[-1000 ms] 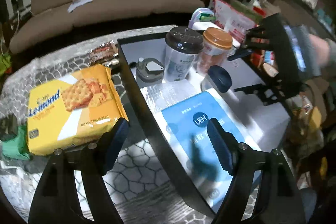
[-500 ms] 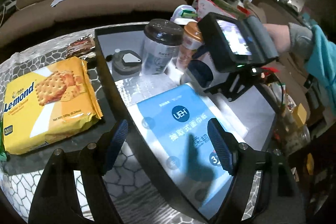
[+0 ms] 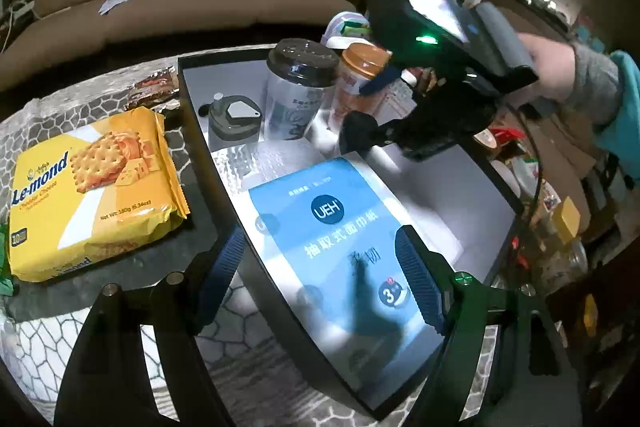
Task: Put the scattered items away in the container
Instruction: 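Set the Vaseline jar beside the grey bottle in the box, open the right tool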
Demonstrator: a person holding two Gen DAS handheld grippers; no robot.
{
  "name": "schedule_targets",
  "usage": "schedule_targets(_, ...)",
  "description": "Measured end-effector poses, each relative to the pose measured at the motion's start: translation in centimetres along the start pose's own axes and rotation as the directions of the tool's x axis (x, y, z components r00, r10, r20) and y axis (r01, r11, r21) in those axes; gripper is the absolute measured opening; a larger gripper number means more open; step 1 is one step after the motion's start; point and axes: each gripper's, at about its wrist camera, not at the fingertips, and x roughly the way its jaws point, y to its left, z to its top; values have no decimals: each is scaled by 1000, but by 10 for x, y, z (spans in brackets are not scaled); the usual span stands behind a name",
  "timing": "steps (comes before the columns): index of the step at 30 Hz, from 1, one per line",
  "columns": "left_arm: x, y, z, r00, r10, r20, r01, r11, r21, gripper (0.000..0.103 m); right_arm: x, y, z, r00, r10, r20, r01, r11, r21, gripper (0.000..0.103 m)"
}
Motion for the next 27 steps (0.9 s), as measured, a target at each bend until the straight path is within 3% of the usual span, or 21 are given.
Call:
schedule_targets(4, -2, 0, 1, 1000, -4, 4, 4, 1000, 14, 76, -21, 25, -14, 994, -55, 96, 77, 965, -250, 67)
schedule_targets(10, 4, -4, 6, 1000, -15, 8, 14, 999, 29, 78, 18, 30, -14, 995, -72, 63, 90, 925, -369, 63)
schedule_targets(15, 4, -3, 3, 1000, -25, 13, 24, 999, 44, 82, 48, 32, -18, 1000, -16, 20, 23, 932, -361, 64)
schedule_targets(19, 5, -1, 3, 999, -26, 19, 26, 999, 32, 83, 46, 21, -16, 998, 57, -19, -60, 961, -271, 34)
schedule_targets(22, 5, -1, 4, 999, -23, 22, 23, 1000, 18, 83, 45, -1, -15, 996, 85, -11, -85, 992, -94, 32)
schedule_targets(24, 5, -2, 3, 1000, -14, 16, 14, 1000, 14, 83, 43, -14, -18, 997, 78, 10, -78, 997, -9, 41)
schedule_targets(26, 5, -2, 3, 1000, -11, 9, 11, 1000, 16, 83, 36, -11, -22, 998, 47, 40, -44, 998, -53, 66)
schedule_targets(27, 6, -2, 3, 1000, -12, 4, 11, 1000, 15, 83, 33, -8, -24, 998, 43, 54, -39, 997, -70, 68)
